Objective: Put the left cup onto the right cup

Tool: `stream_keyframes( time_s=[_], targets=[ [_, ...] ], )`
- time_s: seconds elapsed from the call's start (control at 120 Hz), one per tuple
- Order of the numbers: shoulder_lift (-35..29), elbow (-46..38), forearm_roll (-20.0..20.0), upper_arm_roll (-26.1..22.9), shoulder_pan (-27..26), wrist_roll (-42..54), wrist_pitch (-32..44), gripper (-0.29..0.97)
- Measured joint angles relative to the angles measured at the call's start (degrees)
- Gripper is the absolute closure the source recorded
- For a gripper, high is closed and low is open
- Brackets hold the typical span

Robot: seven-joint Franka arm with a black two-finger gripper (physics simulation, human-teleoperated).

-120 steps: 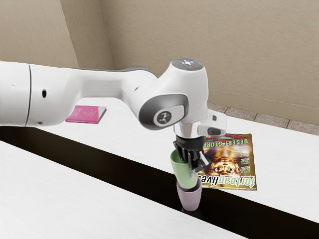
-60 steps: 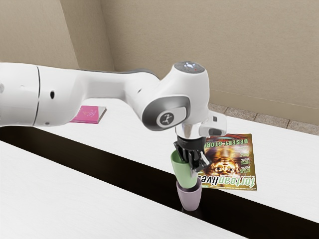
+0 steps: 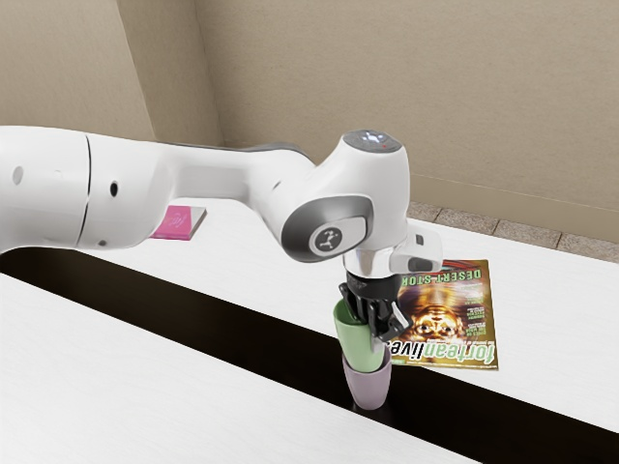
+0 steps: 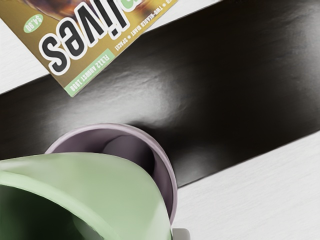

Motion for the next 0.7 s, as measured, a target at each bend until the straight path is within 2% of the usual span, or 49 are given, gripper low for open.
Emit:
stream_keyframes(
  time_s=[0.167,0.292,0.35,0.492,0.583,0.642,0.7],
  targets=[
    [0.0,0.0,-0.1,0.0,0.0,-0.2,0.0,0.41],
    [-0.1,0.1,0.0,0.0,0.0,-0.5,-0.4,0.23],
    [-0.7,0.6,0.0,0.0,0.0,-0.6,-1.0,0.17],
    [-8.2,2.5,-0.2,0.2,0.2,-1.1,-3.6,0.09],
    [-10.6,9.4,0.0,0.7,0.4,-0.3,-9.7,0.06],
    [-11.8,11.2,-0.2,2.9,-0.1,0.8,-13.8,0.04],
    [-13.1,11.9,-0.1,4.6,1.9,2.0,-17.1,0.03]
  ],
)
